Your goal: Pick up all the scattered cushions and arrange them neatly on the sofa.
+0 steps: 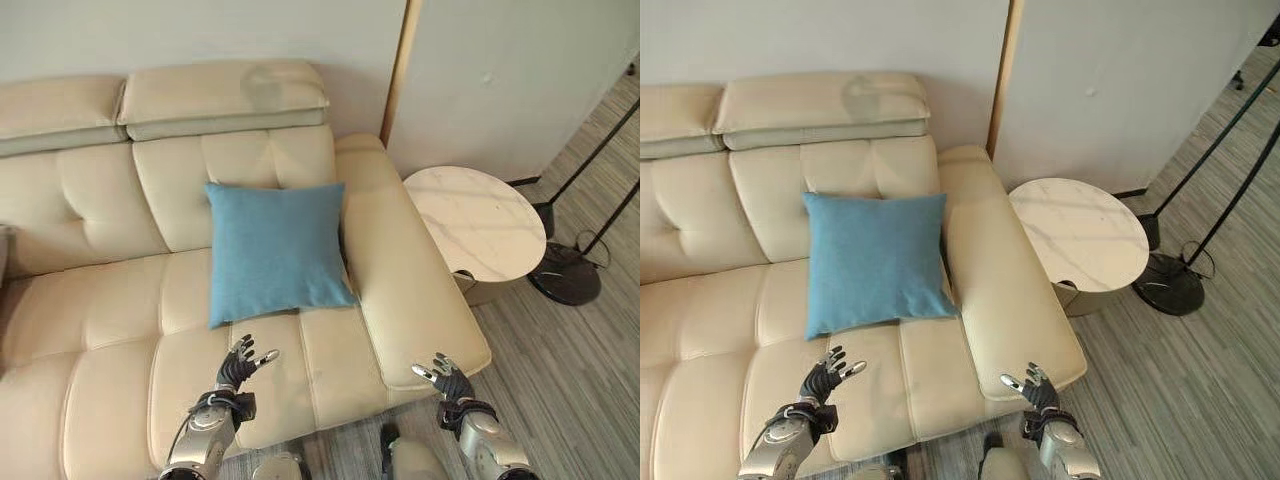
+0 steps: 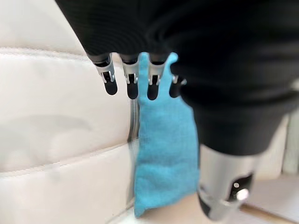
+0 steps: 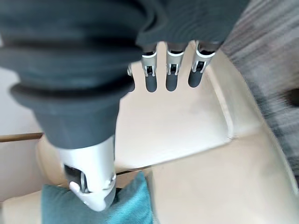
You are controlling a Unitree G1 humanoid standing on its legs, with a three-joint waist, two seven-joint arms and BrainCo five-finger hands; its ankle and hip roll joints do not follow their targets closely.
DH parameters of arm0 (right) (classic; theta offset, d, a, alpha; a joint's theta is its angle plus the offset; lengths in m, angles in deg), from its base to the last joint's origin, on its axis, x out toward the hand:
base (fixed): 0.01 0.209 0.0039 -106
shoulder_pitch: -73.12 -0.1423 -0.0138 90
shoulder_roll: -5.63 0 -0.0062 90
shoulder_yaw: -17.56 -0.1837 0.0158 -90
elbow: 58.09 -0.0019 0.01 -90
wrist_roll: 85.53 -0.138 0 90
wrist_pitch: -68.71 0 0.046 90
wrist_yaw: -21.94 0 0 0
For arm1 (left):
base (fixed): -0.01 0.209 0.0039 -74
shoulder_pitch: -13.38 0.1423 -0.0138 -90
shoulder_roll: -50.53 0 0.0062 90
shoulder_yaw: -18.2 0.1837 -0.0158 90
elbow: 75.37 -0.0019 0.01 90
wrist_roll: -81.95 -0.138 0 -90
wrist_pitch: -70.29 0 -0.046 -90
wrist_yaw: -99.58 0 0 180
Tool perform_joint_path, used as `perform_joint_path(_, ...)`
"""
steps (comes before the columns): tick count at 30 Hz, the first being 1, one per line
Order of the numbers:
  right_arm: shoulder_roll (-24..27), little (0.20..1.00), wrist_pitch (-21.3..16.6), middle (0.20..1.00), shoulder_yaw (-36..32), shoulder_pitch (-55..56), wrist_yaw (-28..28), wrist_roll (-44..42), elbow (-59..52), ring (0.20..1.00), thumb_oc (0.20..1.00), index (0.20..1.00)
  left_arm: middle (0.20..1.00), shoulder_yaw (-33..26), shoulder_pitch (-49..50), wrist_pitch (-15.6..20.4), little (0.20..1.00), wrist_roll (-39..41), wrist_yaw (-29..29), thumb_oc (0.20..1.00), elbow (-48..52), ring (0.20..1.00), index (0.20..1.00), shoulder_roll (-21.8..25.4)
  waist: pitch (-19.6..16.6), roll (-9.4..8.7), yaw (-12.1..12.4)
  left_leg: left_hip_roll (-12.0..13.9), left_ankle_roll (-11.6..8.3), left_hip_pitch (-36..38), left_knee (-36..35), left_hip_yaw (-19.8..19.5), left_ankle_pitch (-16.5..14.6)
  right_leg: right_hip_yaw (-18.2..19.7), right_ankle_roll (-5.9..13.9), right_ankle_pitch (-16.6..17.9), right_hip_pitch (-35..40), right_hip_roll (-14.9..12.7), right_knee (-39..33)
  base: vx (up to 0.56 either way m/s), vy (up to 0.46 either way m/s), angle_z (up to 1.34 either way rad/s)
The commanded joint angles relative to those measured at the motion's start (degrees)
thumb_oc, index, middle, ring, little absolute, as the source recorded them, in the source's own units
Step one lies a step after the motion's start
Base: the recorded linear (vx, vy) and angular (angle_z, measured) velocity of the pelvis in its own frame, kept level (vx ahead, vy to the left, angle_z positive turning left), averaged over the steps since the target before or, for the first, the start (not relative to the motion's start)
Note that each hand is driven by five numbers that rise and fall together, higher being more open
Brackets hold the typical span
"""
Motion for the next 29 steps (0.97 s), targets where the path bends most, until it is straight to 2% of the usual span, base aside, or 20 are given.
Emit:
perform_joint_path(1,-0.86,1.000,-1.15,1.000,1.08,-0.20,0.96,0.01,-4.84,1.000,1.000,1.000,1.000,-0.39,-0.71,1.05,1.000,-1.55,-0.76,1.000,0.73,1.000,1.000,-0.15,-0.68,-1.40,1.00,-3.71,-1.44,-1.73,1.03,-5.36,-4.88,0.13,-2.98,0.99,9.89,2.49,-17.11,-0.22,-0.308,-0.54)
perform_joint_path(2,-0.76,1.000,-1.10,1.000,1.50,0.04,1.15,-0.33,-5.35,1.000,1.000,1.000,1.000,-0.50,-0.48,1.01,1.000,-1.18,-0.82,1.000,0.68,1.000,1.000,-0.56,-0.65,-1.35,1.10,-3.16,-2.01,-2.71,1.72,-5.32,-3.93,0.58,-3.90,0.40,10.44,3.33,-19.23,-0.17,-0.247,-0.35)
perform_joint_path(3,-0.76,1.000,-1.10,1.000,1.50,0.04,1.15,-0.33,-5.35,1.000,1.000,1.000,1.000,-0.50,-0.47,1.01,1.000,-1.18,-0.82,1.000,0.68,1.000,1.000,-0.56,-0.66,-1.34,1.10,-3.16,-2.01,-2.72,1.73,-5.32,-3.93,0.58,-3.90,0.40,10.44,3.33,-19.24,-0.22,-0.281,-0.16)
perform_joint_path(4,-0.19,1.000,-1.09,1.000,2.69,0.56,1.49,-0.13,-6.74,1.000,1.000,1.000,1.000,-0.68,0.27,1.04,1.000,-0.58,-0.98,1.000,1.50,1.000,1.000,-1.06,0.31,-0.65,1.49,-1.58,-3.58,-4.58,2.54,-5.36,-1.18,0.51,-5.68,-0.36,11.31,4.89,-22.18,-0.24,-0.253,-0.12)
perform_joint_path(6,0.43,1.000,-1.24,1.000,3.54,0.78,1.67,-0.52,-7.70,1.000,1.000,1.000,1.000,-0.45,0.57,0.93,1.000,-0.26,-1.27,1.000,2.00,1.000,1.000,-1.45,1.35,0.33,1.49,-0.40,-4.77,-5.54,2.34,-5.65,1.15,-0.66,-6.75,-0.52,11.62,5.97,-23.40,-0.34,-0.265,-0.13)
perform_joint_path(7,1.05,1.000,-1.55,1.000,3.84,0.57,1.39,-0.82,-8.18,1.000,1.000,1.000,1.000,-0.34,0.31,1.26,1.000,0.27,-1.64,1.000,1.77,1.000,1.000,-1.97,2.87,1.28,1.70,0.60,-6.56,-7.06,2.17,-6.75,3.59,-1.78,-7.27,-0.38,11.11,6.35,-23.53,-0.29,-0.154,-0.04)
perform_joint_path(8,1.07,1.000,-1.55,1.000,3.84,0.54,1.39,-0.82,-8.17,1.000,1.000,1.000,1.000,-0.34,0.29,1.27,1.000,0.27,-1.64,1.000,1.76,1.000,1.000,-1.99,2.85,1.32,1.63,0.62,-6.58,-7.13,2.18,-6.84,3.62,-1.85,-7.29,-0.38,11.06,6.39,-23.51,-0.32,-0.121,0.08)
perform_joint_path(11,1.62,1.000,-1.76,1.000,4.18,0.14,1.26,-0.70,-8.03,1.000,1.000,1.000,1.000,-0.19,-0.02,1.55,1.000,0.40,-1.65,1.000,2.13,1.000,1.000,-2.31,3.72,1.31,1.48,0.11,-6.59,-7.38,2.59,-8.41,2.43,-2.80,-7.47,0.23,9.95,5.96,-23.33,-0.22,-0.060,0.20)
perform_joint_path(14,2.35,1.000,-1.40,1.000,4.08,0.75,1.51,0.43,-9.06,1.000,1.000,1.000,1.000,-0.22,1.00,1.36,1.000,-0.04,-1.29,1.000,2.59,1.000,1.000,-2.25,3.32,0.17,0.53,0.03,-5.36,-5.13,7.92,-8.00,-3.30,-4.67,-7.07,1.77,8.33,3.79,-23.25,-0.19,-0.031,0.23)
perform_joint_path(15,2.35,1.000,-1.40,1.000,4.08,0.75,1.51,0.43,-9.06,1.000,1.000,1.000,1.000,-0.22,1.00,1.36,1.000,-0.04,-1.29,1.000,2.59,1.000,1.000,-2.25,3.28,0.17,0.52,0.04,-5.37,-5.17,7.93,-8.01,-3.30,-4.68,-7.08,1.77,8.29,3.80,-23.25,-0.16,-0.002,0.37)
perform_joint_path(16,2.66,1.000,-1.52,1.000,3.80,1.14,1.75,0.33,-9.88,1.000,1.000,1.000,1.000,-0.18,1.43,1.37,1.000,0.41,-0.94,1.000,3.03,1.000,1.000,-2.33,2.95,-0.23,-0.02,-0.16,-4.94,-2.17,9.88,-8.46,-7.20,-5.43,-7.15,1.98,7.57,2.98,-23.03,-0.10,0.005,0.26)
perform_joint_path(17,2.67,1.000,-1.52,1.000,3.80,1.14,1.75,0.33,-9.89,1.000,1.000,1.000,1.000,-0.18,1.43,1.37,1.000,0.41,-0.94,1.000,3.03,1.000,1.000,-2.33,2.80,-0.21,-0.06,-0.17,-4.93,-2.34,9.79,-8.50,-7.06,-5.47,-7.16,2.07,7.40,3.00,-23.07,-0.15,0.022,0.18)
perform_joint_path(19,2.93,1.000,-1.79,1.000,3.00,1.37,1.88,0.33,-10.51,1.000,1.000,1.000,1.000,0.01,1.55,1.43,1.000,0.67,-0.75,1.000,3.43,1.000,1.000,-2.67,1.87,0.10,-1.18,0.28,-5.04,2.17,8.83,-7.41,-9.57,-6.85,-7.06,1.97,6.74,2.83,-23.19,-0.10,0.072,0.31)
perform_joint_path(22,2.74,1.000,-1.76,1.000,1.77,1.46,1.23,0.27,-9.46,1.000,1.000,1.000,1.000,0.95,1.84,0.89,1.000,-1.39,-0.61,1.000,3.99,1.000,1.000,-2.82,-0.12,1.57,-2.42,0.64,-5.76,5.40,1.51,-6.71,-8.34,-8.25,-6.18,3.14,6.63,3.37,-24.56,-0.01,0.141,0.63)
perform_joint_path(29,2.36,1.000,-1.14,1.000,0.10,2.03,1.13,1.29,-8.92,1.000,1.000,1.000,1.000,-0.16,3.26,0.64,1.000,-4.84,0.20,1.000,5.90,1.000,1.000,-1.35,-0.97,1.16,-1.88,-0.99,-5.09,7.57,-2.41,-6.75,-8.20,-8.68,-4.67,5.32,7.84,1.95,-26.35,0.01,0.117,0.15)
